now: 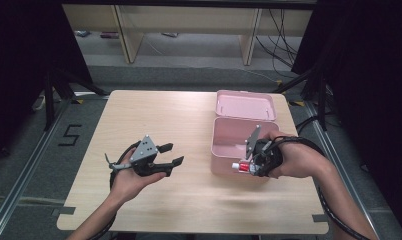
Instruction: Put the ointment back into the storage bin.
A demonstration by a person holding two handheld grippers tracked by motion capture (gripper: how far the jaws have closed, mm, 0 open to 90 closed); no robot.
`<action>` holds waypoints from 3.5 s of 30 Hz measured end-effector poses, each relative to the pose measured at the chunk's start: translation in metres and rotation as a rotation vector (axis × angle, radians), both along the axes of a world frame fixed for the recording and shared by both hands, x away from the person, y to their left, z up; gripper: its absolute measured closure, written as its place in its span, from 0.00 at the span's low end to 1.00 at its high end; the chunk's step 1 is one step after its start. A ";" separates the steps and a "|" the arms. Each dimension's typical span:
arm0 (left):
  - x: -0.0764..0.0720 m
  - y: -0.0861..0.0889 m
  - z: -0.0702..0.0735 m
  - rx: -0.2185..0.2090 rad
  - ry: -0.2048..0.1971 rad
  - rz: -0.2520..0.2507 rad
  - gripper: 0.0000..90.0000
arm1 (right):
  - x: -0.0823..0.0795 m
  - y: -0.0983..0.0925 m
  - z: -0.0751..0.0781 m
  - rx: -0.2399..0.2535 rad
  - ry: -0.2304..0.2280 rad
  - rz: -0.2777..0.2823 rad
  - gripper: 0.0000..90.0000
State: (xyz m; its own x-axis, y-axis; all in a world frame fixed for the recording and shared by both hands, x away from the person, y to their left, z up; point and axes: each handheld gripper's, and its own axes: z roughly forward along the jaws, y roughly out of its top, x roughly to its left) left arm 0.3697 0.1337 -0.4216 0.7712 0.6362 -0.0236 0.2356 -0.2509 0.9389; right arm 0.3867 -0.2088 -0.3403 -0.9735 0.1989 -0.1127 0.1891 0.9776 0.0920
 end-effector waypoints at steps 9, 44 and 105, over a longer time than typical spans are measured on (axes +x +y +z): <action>0.000 -0.001 0.000 -0.002 0.002 0.002 0.45 | 0.005 -0.004 0.003 0.009 -0.006 0.015 0.78; -0.001 -0.002 0.000 0.003 0.008 -0.008 0.45 | 0.026 -0.011 0.008 0.023 -0.017 -0.044 0.78; -0.001 -0.003 -0.002 0.002 0.011 -0.019 0.45 | 0.069 -0.008 -0.009 -0.044 -0.017 0.071 0.78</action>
